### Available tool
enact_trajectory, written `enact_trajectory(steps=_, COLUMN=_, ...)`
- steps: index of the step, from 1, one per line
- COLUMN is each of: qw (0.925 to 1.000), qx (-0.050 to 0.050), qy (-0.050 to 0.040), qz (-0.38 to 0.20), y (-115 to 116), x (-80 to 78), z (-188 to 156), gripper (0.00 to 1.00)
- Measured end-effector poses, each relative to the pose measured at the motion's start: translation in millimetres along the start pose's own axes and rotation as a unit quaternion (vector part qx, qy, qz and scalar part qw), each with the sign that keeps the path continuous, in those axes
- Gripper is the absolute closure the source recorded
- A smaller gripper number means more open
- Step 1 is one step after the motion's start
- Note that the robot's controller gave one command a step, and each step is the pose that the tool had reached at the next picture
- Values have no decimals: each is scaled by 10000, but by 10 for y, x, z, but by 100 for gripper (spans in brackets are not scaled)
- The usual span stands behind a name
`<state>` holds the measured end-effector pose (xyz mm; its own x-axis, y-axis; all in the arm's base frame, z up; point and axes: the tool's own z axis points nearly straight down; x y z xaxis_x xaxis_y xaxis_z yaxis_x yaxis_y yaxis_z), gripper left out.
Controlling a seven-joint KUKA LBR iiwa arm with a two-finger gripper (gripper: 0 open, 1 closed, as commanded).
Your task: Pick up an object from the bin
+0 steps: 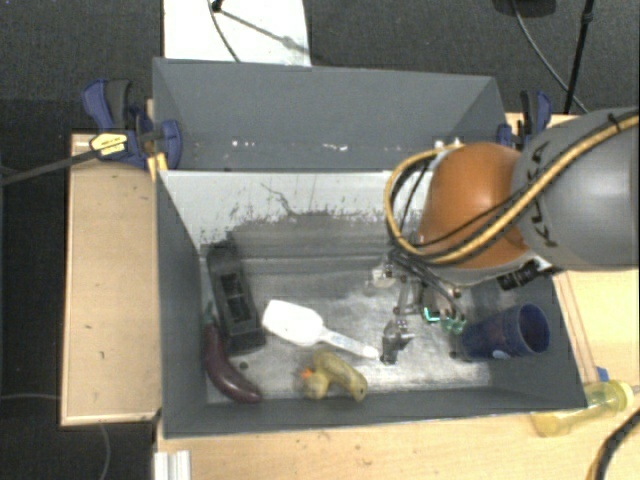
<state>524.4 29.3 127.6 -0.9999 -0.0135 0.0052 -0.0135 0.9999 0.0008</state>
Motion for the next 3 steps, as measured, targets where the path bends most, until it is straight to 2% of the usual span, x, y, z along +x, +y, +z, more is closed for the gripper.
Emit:
enact_trajectory(steps=1, qw=10000, qx=-1, qy=-39, qz=4, y=-1, x=-20, z=-39, gripper=0)
enact_trajectory(steps=2, qw=9998, qx=8, qy=-45, qz=-215, y=514, x=70, z=131, gripper=0)
enact_trajectory(steps=3, qw=9980, qx=13, qy=-82, qz=-628, y=780, x=16, z=549, gripper=100)
